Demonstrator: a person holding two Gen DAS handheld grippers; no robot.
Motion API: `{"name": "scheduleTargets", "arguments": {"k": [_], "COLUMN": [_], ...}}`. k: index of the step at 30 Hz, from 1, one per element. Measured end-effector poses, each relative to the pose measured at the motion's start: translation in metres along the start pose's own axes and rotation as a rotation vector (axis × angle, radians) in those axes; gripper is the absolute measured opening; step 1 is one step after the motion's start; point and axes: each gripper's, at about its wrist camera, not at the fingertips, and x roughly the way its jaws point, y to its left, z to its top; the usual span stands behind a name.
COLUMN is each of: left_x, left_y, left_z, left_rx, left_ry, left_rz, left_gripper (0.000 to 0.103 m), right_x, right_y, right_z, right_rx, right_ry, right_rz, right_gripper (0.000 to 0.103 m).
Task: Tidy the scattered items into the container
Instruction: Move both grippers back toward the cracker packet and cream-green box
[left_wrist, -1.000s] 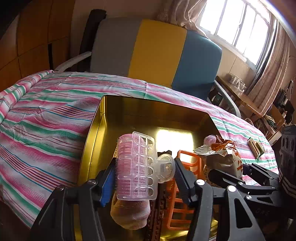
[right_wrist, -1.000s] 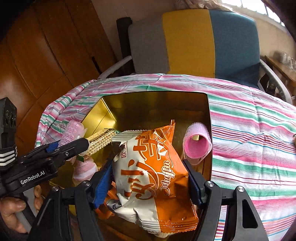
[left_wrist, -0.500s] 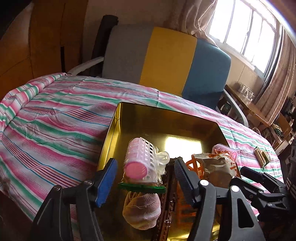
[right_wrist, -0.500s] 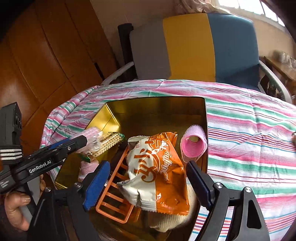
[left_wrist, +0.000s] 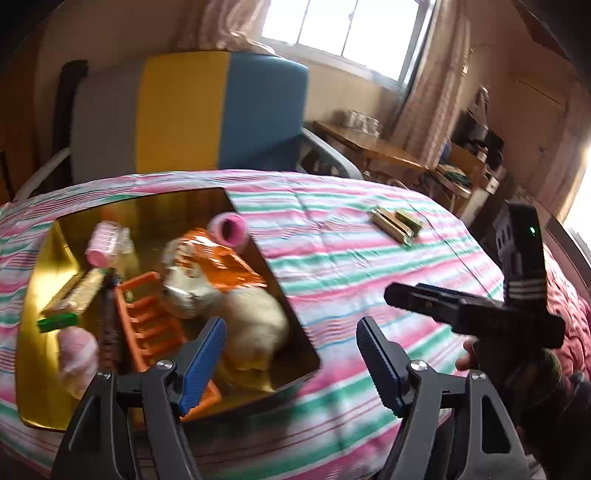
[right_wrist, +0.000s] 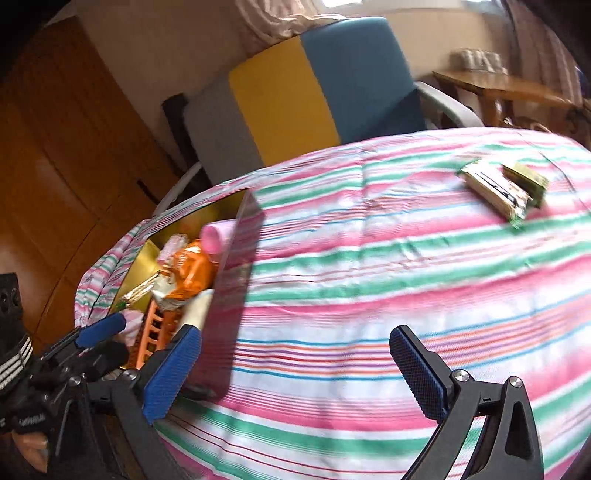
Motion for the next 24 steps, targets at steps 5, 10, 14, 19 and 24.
{"name": "scheduleTargets", "arguments": {"k": [5,10,14,19,24], "left_x": [0.035,0.065,0.078,0.089,0.105], "left_y": [-0.051,-0.081,-0.09,-0.09,-0.084], "left_z": [-0.011,-0.017,-0.014,-0.005,0.004], "left_rx": [0.118,0.187,0.202,0.173,0.129], "left_ry": [0.106,0.184,0.201,0.216,0.24], "left_rz": [-0.072,-0.099,-0.105,-0.111,-0.115], "left_gripper": [0.075,0.075,0.075,0.075,0.075], "right_x": [-0.029,-0.05,-0.051,-0.03,0.001], "right_y": [-0.067,-0.117,-0.142,-0.166,-0.189], "right_z": [-0.016,-0.008,0.019,0.079,0.143], "right_rx": [0.133,0.206,0.182,0.116,0.09], "right_ry": [-0.027,-0.069,-0.085,-0.079,-0.059], "right_rz": [-0.097,-0.156,-0.205,-0.263,-0.301], "right_gripper": [0.103,0.103,0.103,0.103,0.103]}}
